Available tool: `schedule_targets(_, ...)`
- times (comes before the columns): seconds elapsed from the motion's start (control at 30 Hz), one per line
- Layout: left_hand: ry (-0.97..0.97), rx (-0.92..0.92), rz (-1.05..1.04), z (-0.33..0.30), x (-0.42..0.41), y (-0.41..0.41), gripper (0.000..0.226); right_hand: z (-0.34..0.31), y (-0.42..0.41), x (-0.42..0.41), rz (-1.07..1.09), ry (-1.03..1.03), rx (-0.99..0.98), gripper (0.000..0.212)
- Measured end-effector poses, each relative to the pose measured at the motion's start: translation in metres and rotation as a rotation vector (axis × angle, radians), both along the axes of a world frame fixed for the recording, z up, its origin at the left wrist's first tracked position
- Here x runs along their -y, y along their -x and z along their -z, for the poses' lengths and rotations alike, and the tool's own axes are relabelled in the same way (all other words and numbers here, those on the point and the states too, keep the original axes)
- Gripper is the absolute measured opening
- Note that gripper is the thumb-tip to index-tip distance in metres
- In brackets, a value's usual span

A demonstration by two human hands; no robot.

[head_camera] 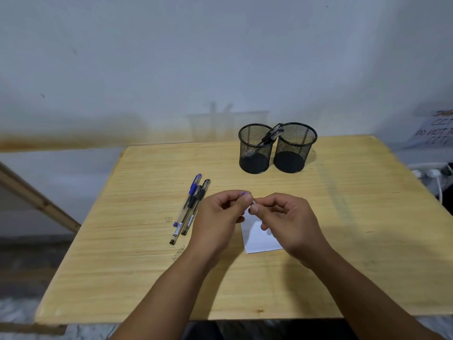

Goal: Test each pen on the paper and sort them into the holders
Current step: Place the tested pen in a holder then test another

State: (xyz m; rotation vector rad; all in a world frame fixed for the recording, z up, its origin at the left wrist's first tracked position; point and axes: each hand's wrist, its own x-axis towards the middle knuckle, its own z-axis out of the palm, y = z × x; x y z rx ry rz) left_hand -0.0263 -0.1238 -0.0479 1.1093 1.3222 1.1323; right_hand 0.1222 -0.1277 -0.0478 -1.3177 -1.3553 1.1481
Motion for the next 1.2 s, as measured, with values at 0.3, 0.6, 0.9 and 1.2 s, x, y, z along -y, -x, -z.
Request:
schedule_targets(0.3,-0.012,-0.005,-0.011,0.003,-0.003,0.002,0.014,0.009,0.004,0.005,0.059,-0.104,0.021,0.009)
schedule_targets(0.6,0.013,-0.018,0.007,0.008,-0.003,-0.004,0.014,0.015,0.007,0.007,0.071,-0.128,0.034,0.014)
schedule_targets(0.9,-0.029,-0.079,-0.19,-0.001,-0.024,0.019,0.013,0.022,-0.003,0.014,0.089,0.038,0.055,0.007)
schedule_targets(1.2,-0.04,-0.773,-0.077,0.027,-0.038,0.039,0.022,0.017,-0.016,0.017,0.064,0.163,-0.098,0.036)
